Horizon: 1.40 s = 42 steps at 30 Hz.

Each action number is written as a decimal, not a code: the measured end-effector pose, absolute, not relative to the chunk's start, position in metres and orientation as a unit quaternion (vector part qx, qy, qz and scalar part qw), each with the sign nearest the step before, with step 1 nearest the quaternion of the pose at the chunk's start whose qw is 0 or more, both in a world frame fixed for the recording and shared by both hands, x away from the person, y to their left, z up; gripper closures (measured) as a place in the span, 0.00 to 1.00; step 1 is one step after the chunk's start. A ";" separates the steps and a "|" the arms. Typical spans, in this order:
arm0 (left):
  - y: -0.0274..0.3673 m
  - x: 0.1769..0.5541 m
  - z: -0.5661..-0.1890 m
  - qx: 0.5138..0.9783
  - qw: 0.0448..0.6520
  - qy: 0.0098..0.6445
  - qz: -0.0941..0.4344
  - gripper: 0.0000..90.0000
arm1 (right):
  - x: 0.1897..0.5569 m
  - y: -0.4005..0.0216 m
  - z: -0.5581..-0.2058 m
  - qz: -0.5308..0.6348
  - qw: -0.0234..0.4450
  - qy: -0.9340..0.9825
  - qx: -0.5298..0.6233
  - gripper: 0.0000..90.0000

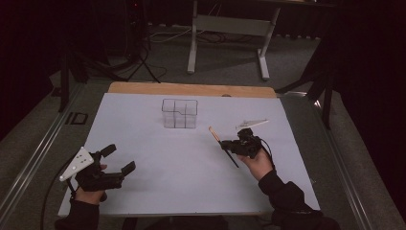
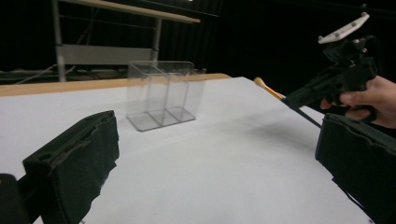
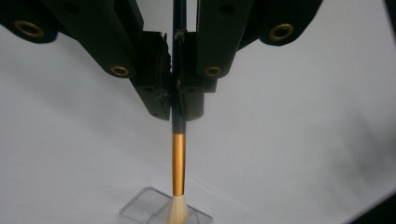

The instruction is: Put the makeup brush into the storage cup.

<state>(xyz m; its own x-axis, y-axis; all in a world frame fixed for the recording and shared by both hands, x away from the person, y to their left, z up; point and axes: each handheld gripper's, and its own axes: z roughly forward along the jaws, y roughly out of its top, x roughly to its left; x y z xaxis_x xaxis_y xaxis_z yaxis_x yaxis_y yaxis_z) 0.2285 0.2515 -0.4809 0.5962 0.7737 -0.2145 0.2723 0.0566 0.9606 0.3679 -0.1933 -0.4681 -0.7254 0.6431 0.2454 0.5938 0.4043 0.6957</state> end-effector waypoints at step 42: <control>0.126 0.289 -0.480 0.738 0.597 0.303 0.079 0.00 | 0.353 -0.161 -0.430 0.570 0.040 0.775 0.270 0.92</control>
<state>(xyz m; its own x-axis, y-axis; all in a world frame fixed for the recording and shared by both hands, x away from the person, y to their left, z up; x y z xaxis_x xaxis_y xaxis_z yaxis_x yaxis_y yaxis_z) 0.2894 0.1257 -0.4801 0.8045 0.5413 -0.2445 0.3522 -0.1031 0.9302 0.3530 -0.1610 -0.4296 -0.8508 0.4646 0.2454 0.3726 0.2042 0.9053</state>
